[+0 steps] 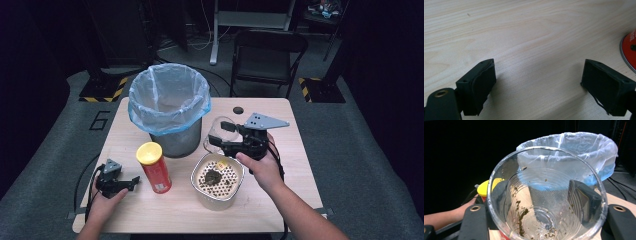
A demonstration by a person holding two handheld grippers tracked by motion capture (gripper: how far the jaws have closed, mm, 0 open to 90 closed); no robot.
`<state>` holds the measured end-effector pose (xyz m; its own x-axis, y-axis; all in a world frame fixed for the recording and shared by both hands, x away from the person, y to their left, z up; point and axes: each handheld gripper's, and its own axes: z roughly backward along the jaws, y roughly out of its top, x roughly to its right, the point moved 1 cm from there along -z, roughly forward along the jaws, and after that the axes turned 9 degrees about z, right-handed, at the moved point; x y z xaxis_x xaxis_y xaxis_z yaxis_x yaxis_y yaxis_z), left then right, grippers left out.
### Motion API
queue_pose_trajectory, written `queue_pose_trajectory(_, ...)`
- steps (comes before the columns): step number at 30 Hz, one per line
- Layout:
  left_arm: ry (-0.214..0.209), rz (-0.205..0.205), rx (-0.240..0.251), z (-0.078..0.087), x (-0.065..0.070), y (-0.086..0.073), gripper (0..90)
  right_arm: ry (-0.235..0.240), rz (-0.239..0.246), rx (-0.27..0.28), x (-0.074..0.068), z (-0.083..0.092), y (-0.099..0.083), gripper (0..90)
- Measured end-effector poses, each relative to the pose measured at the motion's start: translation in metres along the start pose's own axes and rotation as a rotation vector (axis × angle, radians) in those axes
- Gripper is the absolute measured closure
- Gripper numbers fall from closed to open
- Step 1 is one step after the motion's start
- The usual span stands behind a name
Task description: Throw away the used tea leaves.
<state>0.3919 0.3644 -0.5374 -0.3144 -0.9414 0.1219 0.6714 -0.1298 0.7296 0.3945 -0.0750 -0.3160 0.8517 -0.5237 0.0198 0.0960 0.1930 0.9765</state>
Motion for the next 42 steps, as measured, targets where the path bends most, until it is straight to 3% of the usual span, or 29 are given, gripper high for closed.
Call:
queue_pose_trajectory(2,0.000,0.000,0.000,0.000,0.000,0.000,11.7,-0.005,0.008,-0.006,0.000,-0.001,0.004,34.8)
queue_pose_trajectory(3,0.000,0.000,0.000,0.000,0.000,0.000,11.7,-0.025,0.021,-0.010,0.002,-0.002,0.017,34.9)
queue_pose_trajectory(5,0.000,0.000,0.000,0.000,0.000,0.000,11.7,-0.030,0.020,-0.005,0.003,-0.003,0.023,34.9)
queue_pose_trajectory(6,0.000,0.000,0.000,0.000,0.000,0.000,11.7,-0.037,0.020,0.003,0.006,-0.006,0.041,34.8)
queue_pose_trajectory(8,0.000,0.000,0.000,0.000,0.000,0.000,11.7,-0.040,0.027,0.002,0.007,-0.007,0.047,34.8)
queue_pose_trajectory(10,0.000,0.000,0.000,0.000,0.000,0.000,11.7,-0.062,0.056,0.010,0.016,-0.018,0.069,34.6)
queue_pose_trajectory(15,0.000,0.000,0.000,0.000,0.000,0.000,11.7,-0.102,0.123,0.027,0.027,-0.033,0.093,34.2)
queue_pose_trajectory(17,0.000,0.000,-0.001,0.000,0.000,0.000,11.7,-0.103,0.121,0.025,0.031,-0.043,0.104,34.1)
queue_pose_trajectory(18,-0.004,0.007,0.000,0.000,0.000,0.000,11.7,-0.089,0.116,0.004,0.034,-0.056,0.111,33.8)
queue_pose_trajectory(21,0.001,0.007,0.006,0.000,0.000,0.000,11.7,-0.097,0.115,-0.015,0.034,-0.070,0.116,33.6)
queue_pose_trajectory(22,0.000,0.007,0.004,0.000,0.000,0.000,11.6,-0.098,0.106,-0.032,0.035,-0.085,0.119,33.2)
queue_pose_trajectory(24,-0.002,0.002,-0.008,0.001,0.000,0.000,11.7,-0.101,0.117,-0.036,0.036,-0.091,0.119,33.0)
queue_pose_trajectory(25,-0.002,0.003,-0.011,0.001,0.000,0.000,11.6,-0.109,0.109,-0.059,0.037,-0.105,0.119,32.3)
queue_pose_trajectory(27,-0.003,0.005,-0.012,0.001,0.000,0.000,11.5,-0.111,0.111,-0.069,0.038,-0.112,0.119,32.1)
queue_pose_trajectory(28,-0.003,0.010,-0.010,0.001,0.001,0.000,11.4,-0.121,0.099,-0.086,0.041,-0.127,0.116,31.8)
queue_pose_trajectory(30,-0.001,-0.002,-0.022,0.001,0.000,0.000,11.4,-0.125,0.096,-0.091,0.043,-0.131,0.115,31.8)
queue_pose_trajectory(32,-0.002,0.005,-0.020,0.001,0.001,0.000,11.4,-0.132,0.088,-0.117,0.046,-0.148,0.112,31.9)
queue_pose_trajectory(42,0.007,0.009,-0.008,0.000,0.001,0.000,11.7,-0.149,0.074,-0.166,0.049,-0.177,0.105,32.2)
